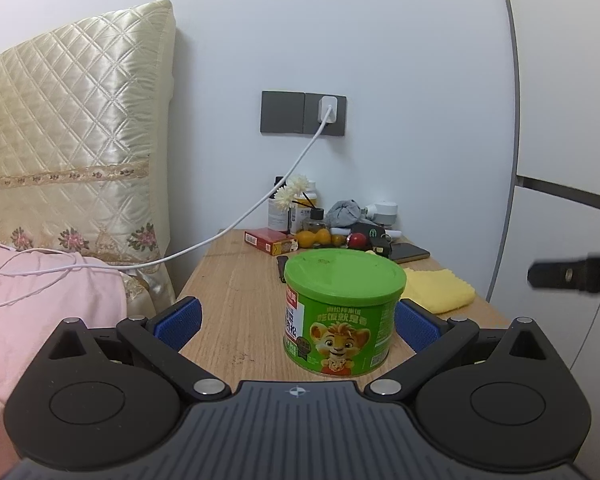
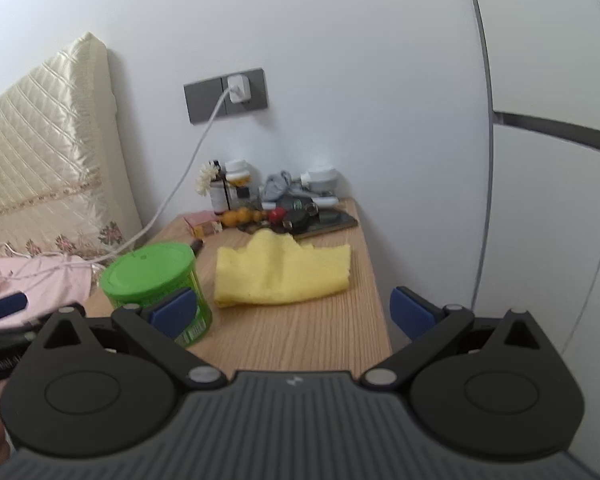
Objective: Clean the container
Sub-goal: 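Grasp the yellow cloth with the right gripper and lift it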
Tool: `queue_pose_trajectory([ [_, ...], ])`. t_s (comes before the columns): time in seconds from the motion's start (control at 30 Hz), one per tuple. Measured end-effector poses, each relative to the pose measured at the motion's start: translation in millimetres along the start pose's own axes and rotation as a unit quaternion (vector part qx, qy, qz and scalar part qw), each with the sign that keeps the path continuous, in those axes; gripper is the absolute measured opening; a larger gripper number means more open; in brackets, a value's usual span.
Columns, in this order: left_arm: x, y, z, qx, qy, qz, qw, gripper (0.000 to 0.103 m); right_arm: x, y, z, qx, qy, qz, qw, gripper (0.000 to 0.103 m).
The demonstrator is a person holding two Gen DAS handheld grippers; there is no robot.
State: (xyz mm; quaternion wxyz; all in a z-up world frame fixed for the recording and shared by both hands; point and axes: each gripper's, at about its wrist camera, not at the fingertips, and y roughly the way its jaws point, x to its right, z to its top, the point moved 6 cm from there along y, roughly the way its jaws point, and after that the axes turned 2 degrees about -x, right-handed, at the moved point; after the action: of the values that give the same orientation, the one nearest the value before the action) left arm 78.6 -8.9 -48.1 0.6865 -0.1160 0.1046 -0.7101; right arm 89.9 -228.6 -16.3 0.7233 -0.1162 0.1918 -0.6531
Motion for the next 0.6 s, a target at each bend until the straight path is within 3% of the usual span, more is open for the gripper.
queue_pose_trajectory([
  [0.23,4.3,20.2,-11.8,0.013,0.008,-0.022,0.9996,0.103,1.5,13.5,4.7,-0.018,-0.002,0.031,0.999,0.103],
  [0.4,15.6,36.6,-22.9,0.025,0.015,-0.053,0.9982,0.103,9.3,17.7,12.7,0.012,0.015,0.05,0.999,0.103],
  [0.6,28.6,64.1,-31.1,0.014,0.02,-0.055,0.9982,0.103,19.9,39.4,26.9,0.025,0.024,0.067,0.997,0.103],
])
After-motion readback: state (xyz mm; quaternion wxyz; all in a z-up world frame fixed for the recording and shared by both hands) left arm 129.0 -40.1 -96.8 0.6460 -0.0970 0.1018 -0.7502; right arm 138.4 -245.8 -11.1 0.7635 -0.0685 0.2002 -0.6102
